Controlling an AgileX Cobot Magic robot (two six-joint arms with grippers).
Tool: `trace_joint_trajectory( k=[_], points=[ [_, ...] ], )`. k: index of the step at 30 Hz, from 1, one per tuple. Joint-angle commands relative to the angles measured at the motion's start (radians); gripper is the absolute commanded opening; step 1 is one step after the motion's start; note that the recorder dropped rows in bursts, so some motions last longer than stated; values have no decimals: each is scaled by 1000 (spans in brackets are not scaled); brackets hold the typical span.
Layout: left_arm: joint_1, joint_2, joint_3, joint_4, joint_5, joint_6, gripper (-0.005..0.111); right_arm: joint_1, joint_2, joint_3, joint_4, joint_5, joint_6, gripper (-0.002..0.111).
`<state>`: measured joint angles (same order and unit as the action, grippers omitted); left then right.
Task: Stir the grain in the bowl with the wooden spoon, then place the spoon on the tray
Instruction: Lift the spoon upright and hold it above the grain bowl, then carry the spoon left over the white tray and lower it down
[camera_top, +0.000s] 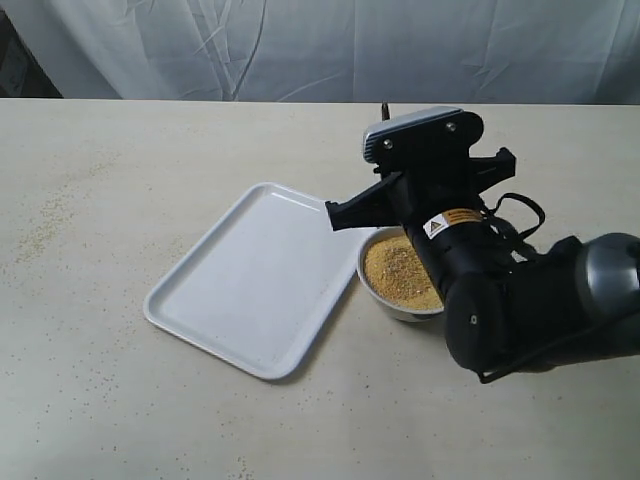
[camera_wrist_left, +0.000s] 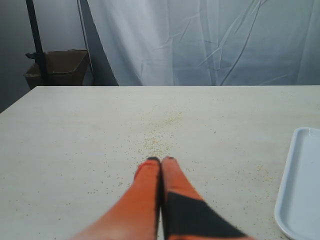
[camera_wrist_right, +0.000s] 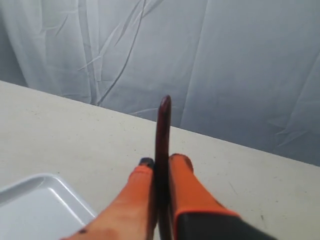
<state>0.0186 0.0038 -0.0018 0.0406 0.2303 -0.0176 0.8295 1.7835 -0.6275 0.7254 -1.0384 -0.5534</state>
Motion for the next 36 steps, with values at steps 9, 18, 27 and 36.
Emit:
trace_joint_trajectory(
  k=[9,18,27,36],
  points=[
    [4,-4,2,5,1,0,0,-18,-225,-83,92,220,-76,-1],
    [4,-4,2,5,1,0,0,-168,-123,-535,91,1081,34,-1],
    [4,-4,2,5,1,0,0,-170,186,-749,448,1372,71,-1],
    [4,-4,2,5,1,0,0,-170,366,-790,544,1414,107,0]
  ],
)
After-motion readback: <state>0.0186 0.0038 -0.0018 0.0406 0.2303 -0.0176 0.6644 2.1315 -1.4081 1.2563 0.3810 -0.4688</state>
